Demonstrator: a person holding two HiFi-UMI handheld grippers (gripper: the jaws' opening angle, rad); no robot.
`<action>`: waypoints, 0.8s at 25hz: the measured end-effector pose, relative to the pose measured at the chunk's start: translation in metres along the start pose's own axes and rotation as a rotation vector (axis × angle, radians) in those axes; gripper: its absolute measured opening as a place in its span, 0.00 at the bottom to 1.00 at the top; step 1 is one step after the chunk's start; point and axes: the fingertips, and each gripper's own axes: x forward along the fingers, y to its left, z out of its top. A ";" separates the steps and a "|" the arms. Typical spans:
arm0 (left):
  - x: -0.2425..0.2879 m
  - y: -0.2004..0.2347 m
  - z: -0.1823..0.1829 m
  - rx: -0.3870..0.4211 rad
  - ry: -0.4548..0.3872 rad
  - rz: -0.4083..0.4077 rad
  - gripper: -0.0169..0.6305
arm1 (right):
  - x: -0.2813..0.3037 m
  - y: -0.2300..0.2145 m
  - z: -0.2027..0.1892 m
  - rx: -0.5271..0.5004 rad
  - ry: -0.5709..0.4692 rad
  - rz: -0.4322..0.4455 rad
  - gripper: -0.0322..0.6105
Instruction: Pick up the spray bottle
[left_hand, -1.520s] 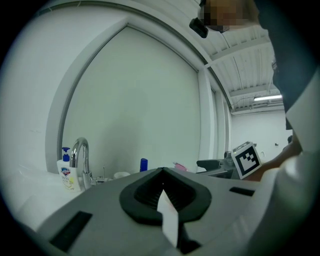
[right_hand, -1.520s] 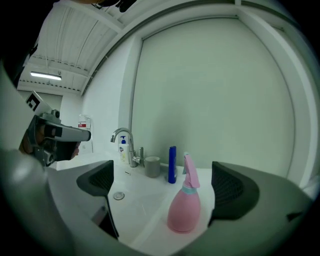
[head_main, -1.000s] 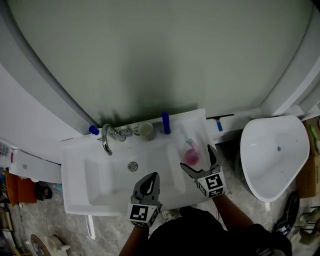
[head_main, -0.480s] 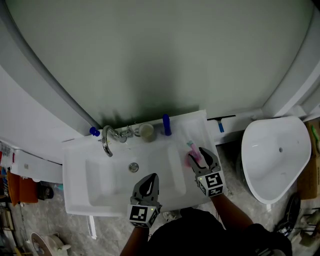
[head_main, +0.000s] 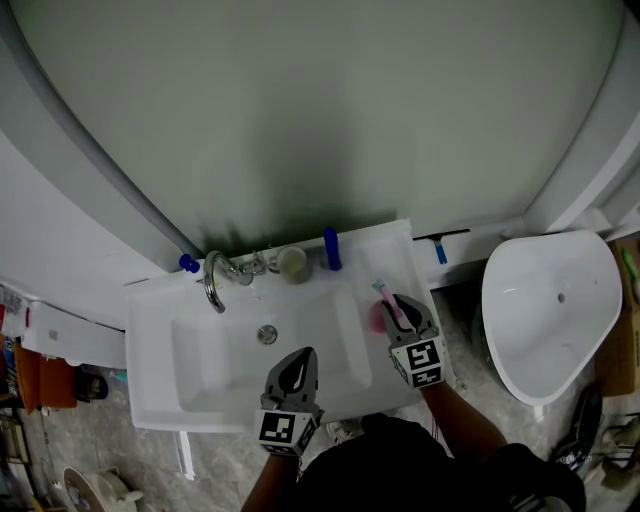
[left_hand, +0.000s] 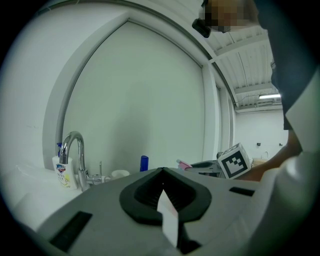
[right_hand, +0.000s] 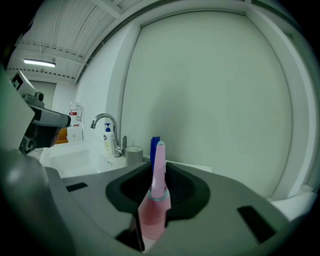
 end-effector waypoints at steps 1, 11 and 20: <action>-0.001 0.000 -0.001 0.002 0.003 -0.001 0.02 | 0.000 0.000 0.000 -0.003 0.000 -0.002 0.18; -0.007 0.004 0.000 -0.002 -0.008 0.002 0.02 | 0.002 0.001 0.001 -0.019 -0.020 -0.021 0.18; -0.014 0.006 -0.001 0.002 -0.007 -0.005 0.02 | 0.000 0.003 0.008 -0.051 -0.022 -0.022 0.17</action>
